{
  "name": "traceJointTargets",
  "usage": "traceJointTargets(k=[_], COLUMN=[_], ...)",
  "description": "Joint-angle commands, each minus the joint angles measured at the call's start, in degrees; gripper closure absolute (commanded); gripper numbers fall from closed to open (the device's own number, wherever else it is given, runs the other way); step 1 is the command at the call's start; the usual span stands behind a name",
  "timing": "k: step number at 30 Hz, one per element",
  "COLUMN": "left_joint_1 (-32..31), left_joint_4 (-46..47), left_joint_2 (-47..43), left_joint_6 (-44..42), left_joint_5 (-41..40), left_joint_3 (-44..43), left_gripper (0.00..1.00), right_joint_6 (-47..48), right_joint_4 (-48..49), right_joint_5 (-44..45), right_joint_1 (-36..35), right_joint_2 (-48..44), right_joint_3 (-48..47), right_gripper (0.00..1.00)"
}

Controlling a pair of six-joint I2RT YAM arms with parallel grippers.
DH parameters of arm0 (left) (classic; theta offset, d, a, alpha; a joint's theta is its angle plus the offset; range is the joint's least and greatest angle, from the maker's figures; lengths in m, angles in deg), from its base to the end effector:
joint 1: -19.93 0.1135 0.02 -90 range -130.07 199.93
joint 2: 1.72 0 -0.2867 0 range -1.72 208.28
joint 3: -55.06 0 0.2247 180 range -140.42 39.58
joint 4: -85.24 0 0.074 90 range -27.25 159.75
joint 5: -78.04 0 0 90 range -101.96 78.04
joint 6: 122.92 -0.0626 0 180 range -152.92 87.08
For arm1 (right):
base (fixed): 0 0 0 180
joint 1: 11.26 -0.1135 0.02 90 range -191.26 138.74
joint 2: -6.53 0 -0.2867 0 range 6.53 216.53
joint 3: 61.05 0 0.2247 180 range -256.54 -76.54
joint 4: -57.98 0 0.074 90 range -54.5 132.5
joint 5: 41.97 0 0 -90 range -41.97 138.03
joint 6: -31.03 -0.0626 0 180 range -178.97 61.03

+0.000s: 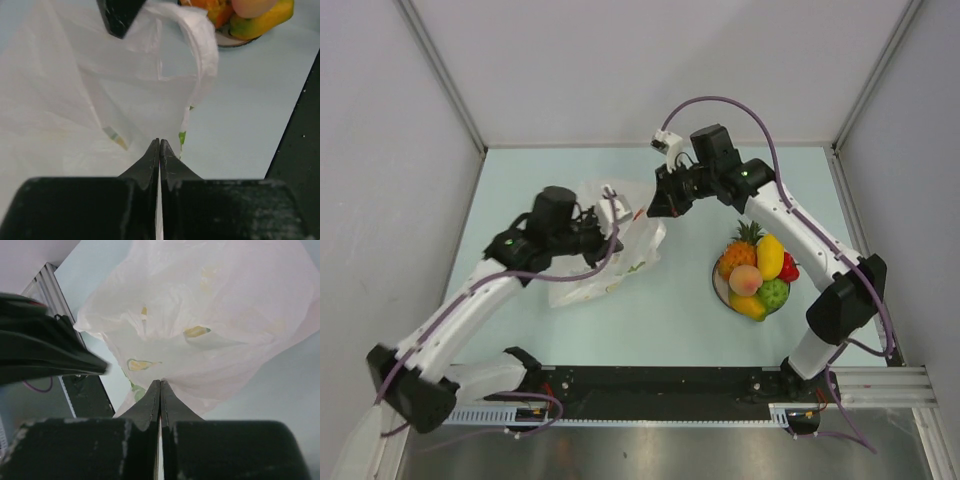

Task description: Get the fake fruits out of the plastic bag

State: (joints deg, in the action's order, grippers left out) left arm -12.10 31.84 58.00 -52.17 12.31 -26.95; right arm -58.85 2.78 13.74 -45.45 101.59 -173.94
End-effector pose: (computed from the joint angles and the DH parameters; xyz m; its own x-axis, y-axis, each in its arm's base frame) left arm 0.1521 -0.1255 0.3786 -0.1558 0.4520 -0.8783 0.8825 0.4631 0.0818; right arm 0.2772 0.2310 0.3916 -0.5003 -0.3420 -0.7954 -0.8357 0.4311 0.3403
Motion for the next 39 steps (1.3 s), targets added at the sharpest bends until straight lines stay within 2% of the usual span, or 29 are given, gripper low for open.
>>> traceJointTargets(k=[1,5,8,16,19,24,27,30,33,34,35,37,39], left_joint_1=[-1.1,-1.8,-2.42,-5.58,-6.2,-5.5,-3.13,0.03,3.11,3.46,3.47,3.2,3.12], left_joint_4=[13.1,22.25,24.1,29.99,33.85,35.71,36.59,42.73,45.64,44.86,44.42,42.32,38.37], left_joint_2=[7.33,12.07,15.68,16.83,19.37,27.44,30.0,30.54,30.19,30.54,30.89,33.94,36.33], left_joint_6=[2.9,0.71,-2.97,-11.34,-13.18,-15.03,-17.57,-20.48,-20.22,-20.22,-20.57,-21.1,-21.36], left_joint_5=[-1.42,-3.18,-4.05,-8.27,-14.24,-27.31,-34.52,-41.3,-43.25,-42.47,-42.2,-40.81,-37.91], left_joint_3=[7.63,9.75,10.0,17.47,19.59,15.46,14.05,15.19,14.23,13.36,13.0,10.47,7.47], left_gripper=[1.0,1.0,1.0,1.0,1.0,1.0,1.0,1.0,0.99,0.91,0.61,0.38,0.27], right_joint_6=[-4.86,-5.83,-6.71,-9.08,-9.17,-7.07,-5.66,-5.13,-4.52,-4.25,-4.16,-3.73,-3.72], right_joint_4=[1.93,2.19,2.55,3.87,4.04,2.37,1.58,1.23,0.88,0.7,0.79,0.79,0.88], right_joint_5=[-2.89,-3.25,-2.98,-3.77,-4.65,-5.09,-4.65,-4.48,-4.21,-4.3,-4.48,-4.57,-4.65], right_joint_1=[0.97,0.97,1.32,4.04,4.14,3.0,2.99,3.61,3.7,3.61,3.61,3.26,3.0], right_joint_2=[2.49,3.28,3.54,5.48,6.44,6.54,5.75,4.34,3.28,3.11,3.02,3.11,3.46], right_joint_3=[-2.79,-3.41,-3.41,-5.68,-7.01,-7.98,-6.66,-4.91,-3.59,-3.41,-3.49,-4.11,-4.37], right_gripper=[1.0,1.0,1.0,1.0,1.0,1.0,1.0,1.0,1.0,1.0,1.0,1.0,1.0])
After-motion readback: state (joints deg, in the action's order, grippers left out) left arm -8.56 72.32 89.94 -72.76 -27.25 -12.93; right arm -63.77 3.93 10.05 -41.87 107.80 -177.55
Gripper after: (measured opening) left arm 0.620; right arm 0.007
